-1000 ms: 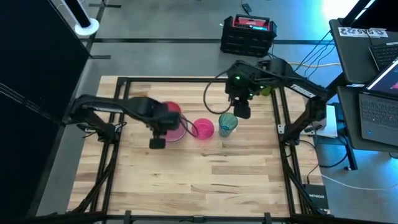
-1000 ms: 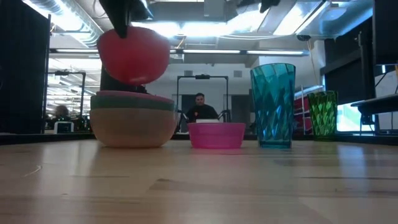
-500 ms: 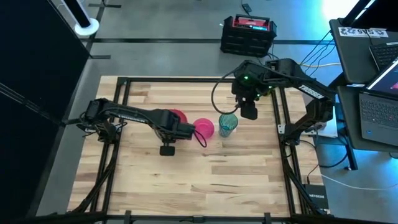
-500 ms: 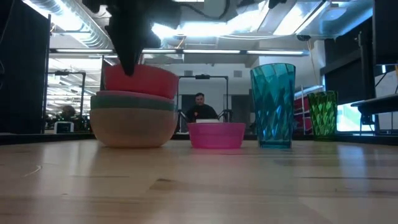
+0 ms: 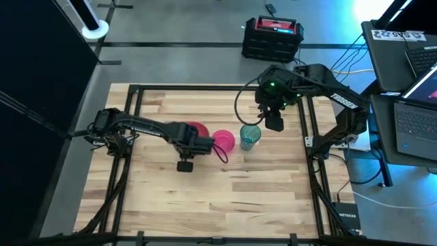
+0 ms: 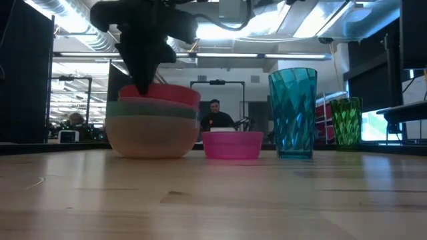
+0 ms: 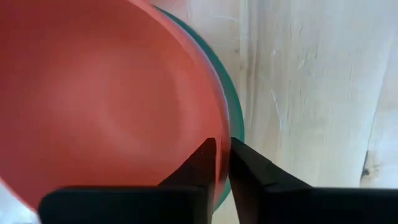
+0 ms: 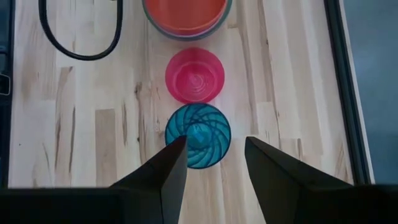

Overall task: Nest bowls inside each other
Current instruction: Stack the orange bowl on top of the pink bowl, then stack the red bowl on top of the pink bowl

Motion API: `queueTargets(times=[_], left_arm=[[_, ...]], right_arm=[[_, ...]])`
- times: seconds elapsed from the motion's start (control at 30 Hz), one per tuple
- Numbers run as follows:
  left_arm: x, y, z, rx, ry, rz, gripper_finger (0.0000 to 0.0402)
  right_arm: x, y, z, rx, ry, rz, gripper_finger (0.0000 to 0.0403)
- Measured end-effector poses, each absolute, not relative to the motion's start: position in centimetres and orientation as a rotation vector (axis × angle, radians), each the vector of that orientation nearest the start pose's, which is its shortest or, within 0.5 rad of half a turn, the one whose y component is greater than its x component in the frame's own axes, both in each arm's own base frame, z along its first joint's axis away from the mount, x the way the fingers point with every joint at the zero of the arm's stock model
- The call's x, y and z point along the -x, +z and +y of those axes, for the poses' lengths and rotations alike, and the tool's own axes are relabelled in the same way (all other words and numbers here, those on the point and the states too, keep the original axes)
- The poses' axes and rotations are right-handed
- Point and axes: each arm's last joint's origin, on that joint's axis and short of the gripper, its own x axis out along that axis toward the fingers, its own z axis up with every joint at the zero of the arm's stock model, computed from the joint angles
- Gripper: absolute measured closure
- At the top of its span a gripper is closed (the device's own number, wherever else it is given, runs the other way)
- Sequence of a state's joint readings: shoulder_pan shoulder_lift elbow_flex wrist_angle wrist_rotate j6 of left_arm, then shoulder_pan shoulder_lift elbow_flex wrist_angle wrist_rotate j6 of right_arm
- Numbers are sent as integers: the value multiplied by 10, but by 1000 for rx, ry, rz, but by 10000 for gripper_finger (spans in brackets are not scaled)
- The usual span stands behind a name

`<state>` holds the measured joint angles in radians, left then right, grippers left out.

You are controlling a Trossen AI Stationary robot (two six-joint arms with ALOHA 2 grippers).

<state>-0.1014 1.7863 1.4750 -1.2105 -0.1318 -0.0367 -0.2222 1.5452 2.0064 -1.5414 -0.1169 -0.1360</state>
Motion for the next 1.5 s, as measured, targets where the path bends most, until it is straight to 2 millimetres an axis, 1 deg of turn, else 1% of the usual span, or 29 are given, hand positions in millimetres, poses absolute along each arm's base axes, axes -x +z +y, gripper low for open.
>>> queueTargets(times=[0.13, 0.17, 0.4, 0.67, 0.73, 0.8, 0.87, 0.97, 1.13, 1.5], left_arm=[[-327, 250, -27, -139, 66, 1548, 334], [-325, 255, -26, -132, 76, 1542, 328], [-306, 312, -23, -74, 166, 1422, 306], [-271, 372, -18, 4, 258, 1280, 279], [-257, 384, -16, 30, 306, 1229, 279], [-243, 394, -14, 55, 340, 1190, 279], [-226, 403, -13, 76, 375, 1166, 279], [-206, 413, -10, 76, 410, 1139, 279], [-184, 426, -6, 57, 451, 1053, 279], [-174, 431, -3, 31, 443, 1031, 279]], right_arm=[[-246, 445, -52, -60, -21, 1063, 256], [-252, 443, -53, -64, -14, 1059, 256], [-297, 421, -62, -90, 40, 1034, 255], [-345, 390, -71, -119, 102, 1004, 255], [-363, 369, -76, -103, 108, 1049, 255], [-375, 348, -82, -83, 87, 1122, 255], [-385, 332, -86, -73, 67, 1179, 255], [-394, 308, -88, -62, 86, 1267, 255], [-410, 277, -93, -50, 90, 1333, 255], [-428, 230, -102, -54, 74, 1436, 255]])
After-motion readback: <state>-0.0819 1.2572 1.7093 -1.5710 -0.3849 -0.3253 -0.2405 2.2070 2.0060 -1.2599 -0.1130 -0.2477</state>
